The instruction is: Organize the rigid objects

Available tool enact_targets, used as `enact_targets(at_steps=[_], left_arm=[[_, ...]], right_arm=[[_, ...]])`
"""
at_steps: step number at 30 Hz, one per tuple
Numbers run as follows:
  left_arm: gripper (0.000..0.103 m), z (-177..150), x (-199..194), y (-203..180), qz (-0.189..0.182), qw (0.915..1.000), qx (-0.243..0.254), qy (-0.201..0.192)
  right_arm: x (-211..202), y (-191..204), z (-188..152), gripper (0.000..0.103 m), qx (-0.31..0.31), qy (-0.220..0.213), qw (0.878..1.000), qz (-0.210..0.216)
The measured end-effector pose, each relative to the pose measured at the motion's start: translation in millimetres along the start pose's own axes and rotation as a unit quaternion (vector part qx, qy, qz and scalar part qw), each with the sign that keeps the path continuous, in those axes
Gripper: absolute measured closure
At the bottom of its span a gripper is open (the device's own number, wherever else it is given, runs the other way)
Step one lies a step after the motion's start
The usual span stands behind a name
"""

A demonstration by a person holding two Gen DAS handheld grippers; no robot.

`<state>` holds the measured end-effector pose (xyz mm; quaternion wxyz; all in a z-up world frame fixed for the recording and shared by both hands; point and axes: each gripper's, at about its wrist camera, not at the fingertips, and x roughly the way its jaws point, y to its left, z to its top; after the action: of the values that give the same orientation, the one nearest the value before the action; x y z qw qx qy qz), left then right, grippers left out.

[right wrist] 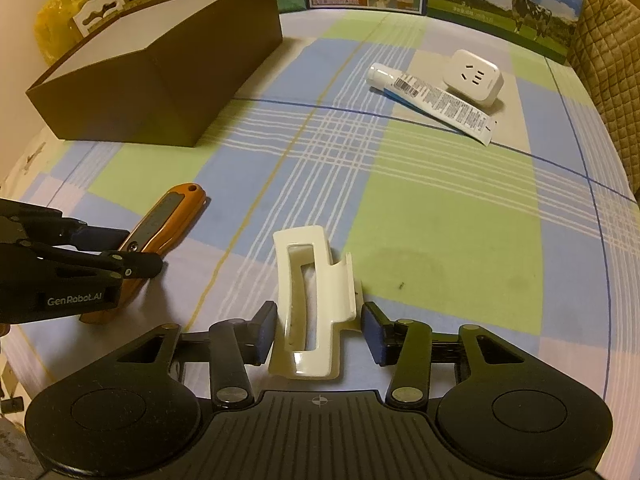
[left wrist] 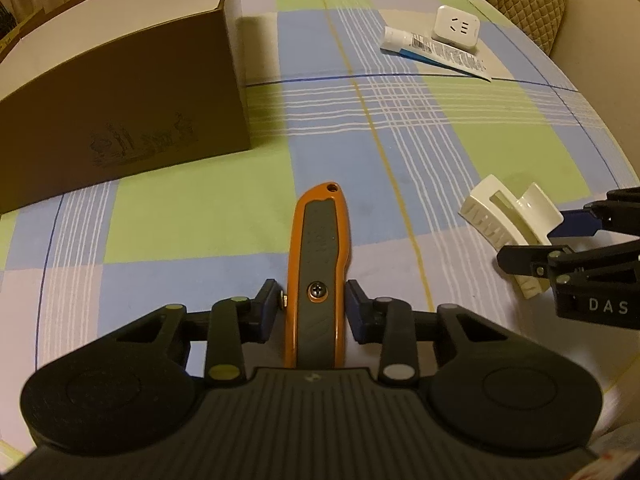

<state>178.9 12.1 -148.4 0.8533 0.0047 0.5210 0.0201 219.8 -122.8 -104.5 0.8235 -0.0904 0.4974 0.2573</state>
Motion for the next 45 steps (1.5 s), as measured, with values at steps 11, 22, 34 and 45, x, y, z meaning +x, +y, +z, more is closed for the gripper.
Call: enact_targets(at_steps=[11,22,34,45], left_arm=[[0.072,0,-5,3,0.0,1.0,0.004,-0.004],[0.072,2,-25,19,0.005,0.9996,-0.018,-0.023],[0.072,-3,-49,42,0.015,0.9979,-0.046,-0.043],[0.072,-3,-79,69,0.025,0.9943,-0.075,-0.072]], right_arm=[[4,-1,2,0.063,0.003,-0.003,1.0,-0.004],[-5,6,13,0.066,0.003,-0.011,1.0,0.013],[-15,23,27,0.066,-0.008,-0.027,0.999,0.027],[-22,48,43,0.066,-0.027,-0.042,0.997,0.055]])
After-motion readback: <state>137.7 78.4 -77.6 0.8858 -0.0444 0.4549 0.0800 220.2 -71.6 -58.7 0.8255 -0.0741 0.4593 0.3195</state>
